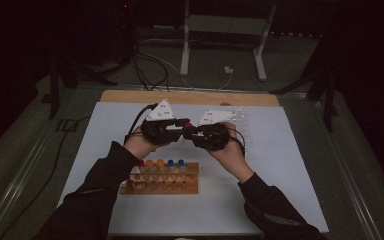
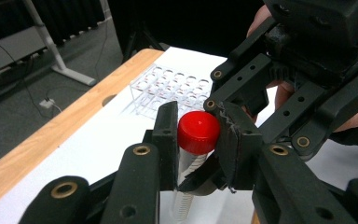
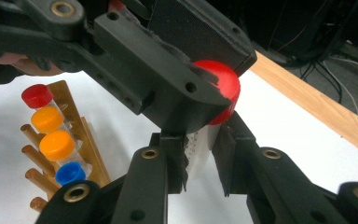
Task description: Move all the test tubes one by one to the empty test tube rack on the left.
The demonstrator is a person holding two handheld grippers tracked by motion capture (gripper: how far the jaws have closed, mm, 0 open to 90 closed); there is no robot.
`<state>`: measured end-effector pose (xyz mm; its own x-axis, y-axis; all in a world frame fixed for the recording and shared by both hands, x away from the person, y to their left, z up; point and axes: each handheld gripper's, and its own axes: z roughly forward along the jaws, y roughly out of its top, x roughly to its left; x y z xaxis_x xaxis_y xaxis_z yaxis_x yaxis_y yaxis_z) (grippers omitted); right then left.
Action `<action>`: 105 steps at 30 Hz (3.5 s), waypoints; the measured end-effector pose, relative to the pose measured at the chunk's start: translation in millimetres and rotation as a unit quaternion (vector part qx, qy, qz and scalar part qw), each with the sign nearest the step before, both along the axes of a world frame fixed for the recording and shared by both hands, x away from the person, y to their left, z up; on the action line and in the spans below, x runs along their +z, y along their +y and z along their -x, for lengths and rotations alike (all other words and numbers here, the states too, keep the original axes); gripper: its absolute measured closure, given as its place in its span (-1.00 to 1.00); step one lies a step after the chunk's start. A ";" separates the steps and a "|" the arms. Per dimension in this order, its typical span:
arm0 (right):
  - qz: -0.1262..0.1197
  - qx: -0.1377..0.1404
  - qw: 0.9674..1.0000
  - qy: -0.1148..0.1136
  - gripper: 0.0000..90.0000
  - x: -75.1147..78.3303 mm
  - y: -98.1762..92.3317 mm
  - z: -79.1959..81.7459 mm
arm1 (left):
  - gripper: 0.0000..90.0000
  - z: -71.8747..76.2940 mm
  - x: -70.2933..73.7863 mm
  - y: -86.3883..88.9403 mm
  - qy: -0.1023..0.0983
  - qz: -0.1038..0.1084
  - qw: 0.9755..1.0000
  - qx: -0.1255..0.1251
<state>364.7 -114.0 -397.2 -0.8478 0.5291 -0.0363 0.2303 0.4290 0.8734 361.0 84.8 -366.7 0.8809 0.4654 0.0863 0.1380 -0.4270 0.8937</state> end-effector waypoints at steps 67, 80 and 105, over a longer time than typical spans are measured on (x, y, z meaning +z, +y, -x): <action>-0.040 -0.096 0.994 0.017 -1.00 -16.1 -81.5 15.2 | 0.60 75.7 1.4 139.0 -0.012 0.042 0.991 0.128; -0.040 -0.099 0.994 0.020 -1.00 -17.3 -85.0 16.7 | 0.59 94.7 -24.3 141.7 0.008 0.052 0.992 0.119; -0.045 -0.093 0.994 0.022 -1.00 -19.8 -90.0 20.1 | 0.59 91.1 -81.2 147.7 0.062 0.066 0.986 0.137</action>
